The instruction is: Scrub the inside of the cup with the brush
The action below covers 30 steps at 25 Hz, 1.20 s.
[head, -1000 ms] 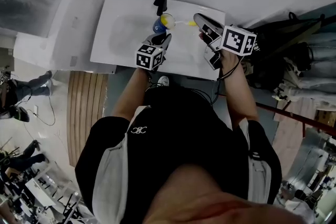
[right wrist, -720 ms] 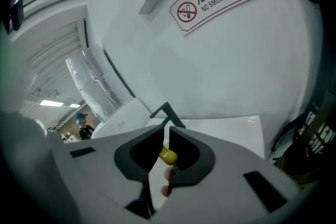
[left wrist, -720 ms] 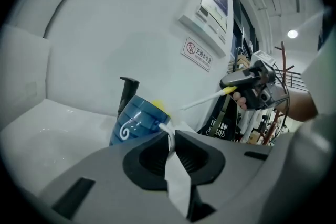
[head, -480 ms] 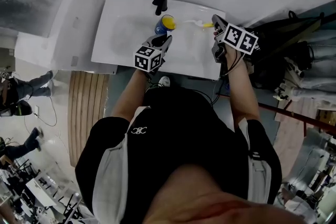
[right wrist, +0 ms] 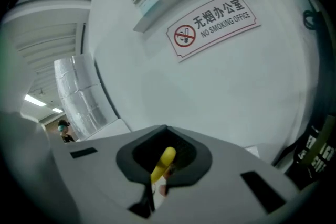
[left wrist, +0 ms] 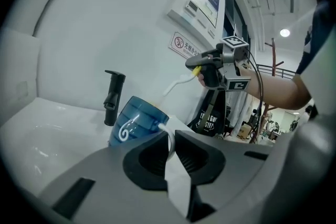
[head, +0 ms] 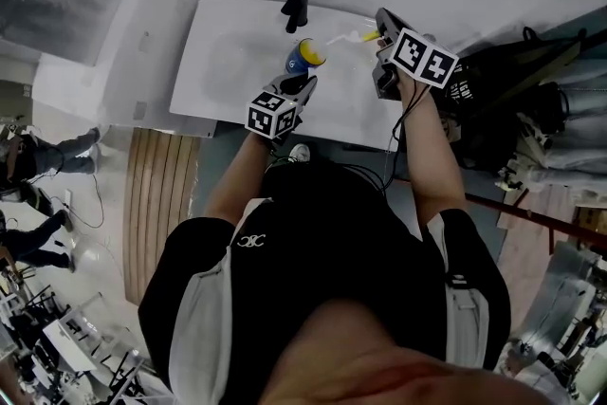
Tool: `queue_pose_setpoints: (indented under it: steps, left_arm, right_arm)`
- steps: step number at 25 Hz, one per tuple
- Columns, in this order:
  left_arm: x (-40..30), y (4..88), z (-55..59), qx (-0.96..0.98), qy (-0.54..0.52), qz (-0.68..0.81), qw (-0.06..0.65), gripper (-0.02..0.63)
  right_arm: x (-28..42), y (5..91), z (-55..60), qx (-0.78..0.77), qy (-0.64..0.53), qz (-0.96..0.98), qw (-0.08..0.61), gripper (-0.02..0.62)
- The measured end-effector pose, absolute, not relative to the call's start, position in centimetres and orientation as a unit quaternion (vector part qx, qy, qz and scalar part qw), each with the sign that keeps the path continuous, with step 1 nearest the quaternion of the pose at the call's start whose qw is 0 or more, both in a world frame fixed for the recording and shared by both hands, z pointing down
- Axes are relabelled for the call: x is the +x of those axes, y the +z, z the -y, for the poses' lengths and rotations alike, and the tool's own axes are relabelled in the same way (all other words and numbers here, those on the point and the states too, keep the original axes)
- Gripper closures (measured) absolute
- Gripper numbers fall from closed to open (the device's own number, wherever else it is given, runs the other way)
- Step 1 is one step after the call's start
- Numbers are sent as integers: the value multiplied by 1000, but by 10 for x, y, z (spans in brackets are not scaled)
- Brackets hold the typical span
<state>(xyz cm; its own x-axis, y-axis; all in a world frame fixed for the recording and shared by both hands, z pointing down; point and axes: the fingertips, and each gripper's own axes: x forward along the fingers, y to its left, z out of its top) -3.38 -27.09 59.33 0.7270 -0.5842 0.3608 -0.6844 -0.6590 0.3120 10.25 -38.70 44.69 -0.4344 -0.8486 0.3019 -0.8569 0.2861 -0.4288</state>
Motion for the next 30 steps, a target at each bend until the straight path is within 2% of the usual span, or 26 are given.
queue_pose_setpoints:
  steps: [12, 17, 30]
  left_arm:
    - [-22, 601, 269, 903, 123, 339, 234, 555]
    - [-12, 595, 270, 910, 114, 326, 229, 555]
    - [16, 592, 266, 923, 121, 292, 220, 555]
  right_arm:
    - [21, 409, 334, 400, 139, 904, 62, 594]
    - [26, 405, 329, 410, 126, 903, 20, 591]
    - [42, 423, 309, 429, 107, 896, 37, 596]
